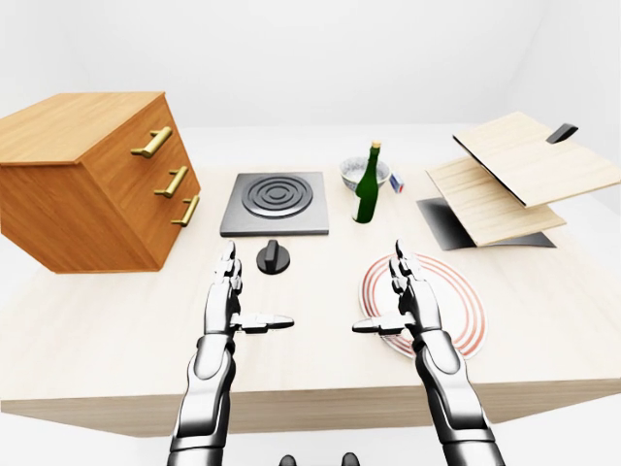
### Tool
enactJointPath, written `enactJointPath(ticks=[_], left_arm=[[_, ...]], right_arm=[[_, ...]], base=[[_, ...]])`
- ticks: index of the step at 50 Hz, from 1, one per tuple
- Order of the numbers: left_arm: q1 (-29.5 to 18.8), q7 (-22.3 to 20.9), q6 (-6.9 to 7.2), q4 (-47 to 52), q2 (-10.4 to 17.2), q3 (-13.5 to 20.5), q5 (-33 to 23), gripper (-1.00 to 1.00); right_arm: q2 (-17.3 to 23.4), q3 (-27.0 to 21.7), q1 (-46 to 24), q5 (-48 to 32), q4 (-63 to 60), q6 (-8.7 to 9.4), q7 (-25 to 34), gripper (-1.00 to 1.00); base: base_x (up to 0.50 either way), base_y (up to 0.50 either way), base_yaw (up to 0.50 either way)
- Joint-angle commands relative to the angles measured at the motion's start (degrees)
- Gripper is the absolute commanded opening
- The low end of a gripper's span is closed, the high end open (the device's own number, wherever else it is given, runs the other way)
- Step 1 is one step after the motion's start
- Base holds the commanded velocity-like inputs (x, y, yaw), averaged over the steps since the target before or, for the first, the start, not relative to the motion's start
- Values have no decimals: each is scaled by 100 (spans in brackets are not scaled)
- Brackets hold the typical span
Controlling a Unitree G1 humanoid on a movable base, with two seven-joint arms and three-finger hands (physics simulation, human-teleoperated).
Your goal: Turn on the stove.
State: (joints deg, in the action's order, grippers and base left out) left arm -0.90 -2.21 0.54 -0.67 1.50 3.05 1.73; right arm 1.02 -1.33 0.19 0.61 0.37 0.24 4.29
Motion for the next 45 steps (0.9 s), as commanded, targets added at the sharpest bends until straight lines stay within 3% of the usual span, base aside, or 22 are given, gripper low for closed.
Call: enactJointPath(ticks=[1, 16, 17, 18, 22, 28, 29, 33, 39, 45], left_arm=[[-10, -10, 28, 21, 15, 35, 26, 100], [-41, -2, 4, -32, 21, 48, 33, 100], [-41, -4, 4, -32, 21, 47, 35, 100], [-27, -4, 21, -4, 20, 41, 31, 100], [-33, -2, 24, -9, 20, 43, 31, 100], [3, -1, 12, 14, 1, 5, -1, 100], [7, 11, -36, -40, -16, -32, -41, 100], [-8, 28, -176, -230, -55, -136, -147, 100], [-295, 118, -554, -1057, -117, -262, -316, 100], [-509, 168, -554, -1647, -144, -325, -407, 100]], right_arm=[[-3, 10, 9, -4, 16, -21, 51, 100], [-11, 21, 22, -17, 30, -62, 49, 100], [-15, 17, 27, -8, 22, -73, 42, 100], [-15, 15, 38, 4, 66, -196, 59, 100], [-13, 9, 17, 22, 78, -177, 55, 100], [-15, 11, 70, 88, 52, -302, 129, 100], [-17, 25, 63, 28, 111, -369, 94, 100], [-13, 21, 54, 39, 118, -331, 101, 100], [1, -23, 10, 84, 130, -291, 98, 100], [15, -54, -16, 125, 113, -239, 110, 100]], base=[[29, 0, 0], [29, 0, 0], [29, 0, 0], [0, 0, 0], [0, 0, 0], [0, 0, 0], [0, 0, 0], [0, 0, 0], [0, 0, 0], [0, 0, 0]])
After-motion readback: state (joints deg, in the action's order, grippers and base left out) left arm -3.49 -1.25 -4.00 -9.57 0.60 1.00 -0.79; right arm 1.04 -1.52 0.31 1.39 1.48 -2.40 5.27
